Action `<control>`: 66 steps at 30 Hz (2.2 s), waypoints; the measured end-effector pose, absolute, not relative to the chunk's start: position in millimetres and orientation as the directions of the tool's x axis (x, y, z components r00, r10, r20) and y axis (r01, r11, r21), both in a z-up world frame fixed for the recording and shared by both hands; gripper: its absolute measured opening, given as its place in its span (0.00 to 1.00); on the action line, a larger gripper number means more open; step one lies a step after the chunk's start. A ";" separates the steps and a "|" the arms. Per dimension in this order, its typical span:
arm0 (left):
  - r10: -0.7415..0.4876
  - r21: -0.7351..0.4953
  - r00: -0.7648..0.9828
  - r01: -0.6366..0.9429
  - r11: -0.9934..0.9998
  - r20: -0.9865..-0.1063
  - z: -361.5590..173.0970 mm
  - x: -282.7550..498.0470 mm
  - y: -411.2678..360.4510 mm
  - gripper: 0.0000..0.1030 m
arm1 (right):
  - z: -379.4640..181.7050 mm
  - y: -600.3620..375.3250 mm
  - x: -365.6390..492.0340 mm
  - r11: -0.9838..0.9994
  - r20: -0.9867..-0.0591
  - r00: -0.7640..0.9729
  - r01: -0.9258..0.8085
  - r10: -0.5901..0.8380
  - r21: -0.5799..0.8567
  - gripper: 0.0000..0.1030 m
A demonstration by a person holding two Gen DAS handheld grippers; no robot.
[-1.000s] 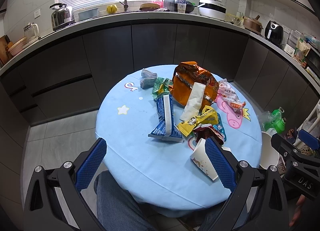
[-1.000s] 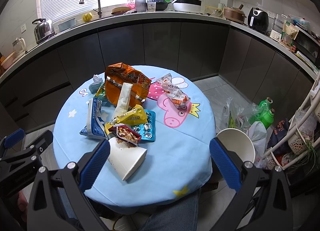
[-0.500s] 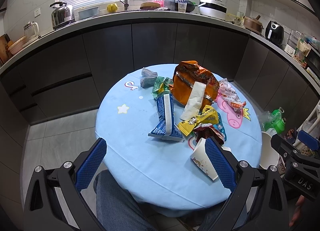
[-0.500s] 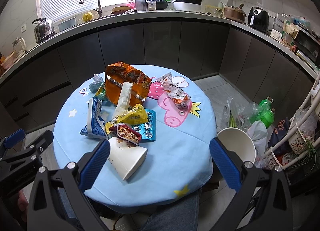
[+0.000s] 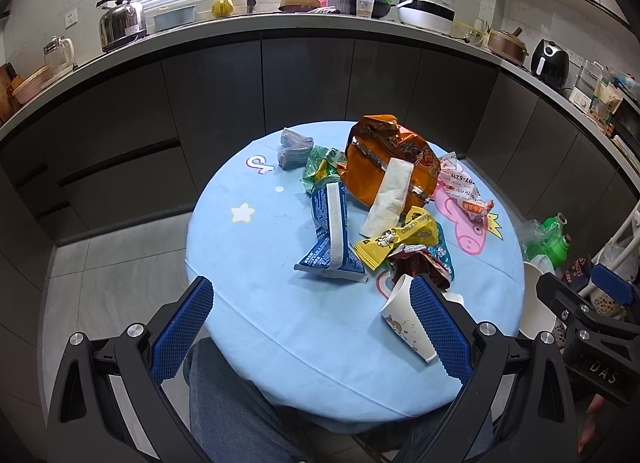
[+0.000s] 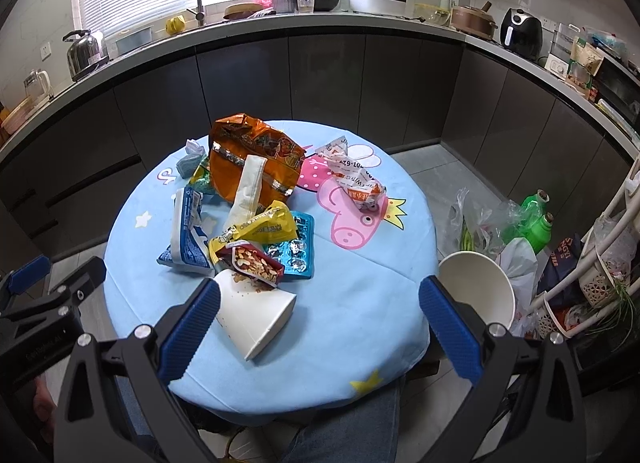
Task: Collect trash
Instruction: 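Grasp the blue-white wrapper with the left tool while the right tool grasps the white paper cup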
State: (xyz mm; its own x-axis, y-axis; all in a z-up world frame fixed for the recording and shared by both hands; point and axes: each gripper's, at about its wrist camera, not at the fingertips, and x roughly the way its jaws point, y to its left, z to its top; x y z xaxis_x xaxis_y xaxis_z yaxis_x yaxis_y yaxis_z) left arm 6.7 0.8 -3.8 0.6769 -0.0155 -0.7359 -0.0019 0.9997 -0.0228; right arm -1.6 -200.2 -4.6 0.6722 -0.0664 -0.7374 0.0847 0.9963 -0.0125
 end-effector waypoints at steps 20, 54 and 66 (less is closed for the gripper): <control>-0.251 -0.228 0.583 0.115 0.967 -0.773 -49.1 48.9 37.2 0.84 | -107.1 -173.1 53.5 0.901 -0.803 0.514 -0.428 0.302 0.065 0.97; -0.331 -0.299 0.451 0.143 0.943 -0.829 -111.6 147.8 7.6 0.26 | -96.6 -192.1 28.2 0.889 -0.764 0.512 -0.426 0.391 0.169 0.62; -0.361 -0.326 0.520 0.162 0.931 -0.774 -67.6 120.4 22.1 0.11 | -55.5 -211.8 12.1 0.888 -0.659 0.606 -0.393 0.447 0.240 0.62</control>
